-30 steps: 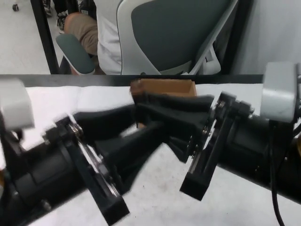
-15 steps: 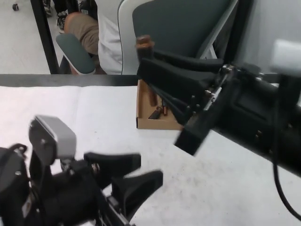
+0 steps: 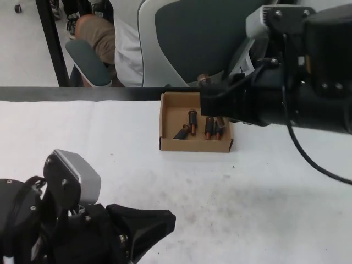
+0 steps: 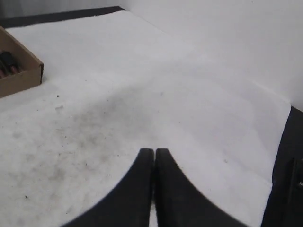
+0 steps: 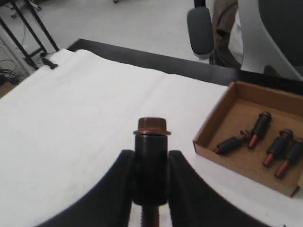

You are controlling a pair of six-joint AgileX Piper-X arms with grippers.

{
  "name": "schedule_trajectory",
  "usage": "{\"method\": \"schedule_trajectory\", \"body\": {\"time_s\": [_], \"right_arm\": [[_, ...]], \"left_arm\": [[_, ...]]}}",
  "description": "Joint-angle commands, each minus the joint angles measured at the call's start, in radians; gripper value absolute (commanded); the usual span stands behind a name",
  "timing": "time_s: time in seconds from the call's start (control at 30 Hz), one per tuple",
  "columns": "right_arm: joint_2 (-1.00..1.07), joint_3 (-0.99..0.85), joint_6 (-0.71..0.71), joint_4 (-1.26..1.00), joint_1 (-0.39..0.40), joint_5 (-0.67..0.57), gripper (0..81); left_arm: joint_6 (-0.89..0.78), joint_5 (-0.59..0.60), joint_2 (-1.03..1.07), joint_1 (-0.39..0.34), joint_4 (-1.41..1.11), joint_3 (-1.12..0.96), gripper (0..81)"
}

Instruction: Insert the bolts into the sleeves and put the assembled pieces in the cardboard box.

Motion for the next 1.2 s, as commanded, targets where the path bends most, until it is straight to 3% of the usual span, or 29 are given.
{"method": "schedule_trajectory", "body": {"time_s": [0.0,0.6,1.17], "right_arm": [[0.044,-0.041,0.005,0.038,-0.022,-0.032,0.3],[0.554,-0.434,0.005,0.114,-0.082,-0.091,0.3],[0.899,-0.865,0.005,0.297,-0.149,-0.147,0.3]], "left_arm": [[0.027,-0.032,-0.033,-0.004,-0.005,-0.003,0.8],[0.019,-0.071,-0.098,-0.004,0.109,-0.003,0.8],[0.026,-0.071,-0.098,-0.004,0.113,0.002,0.8]]}}
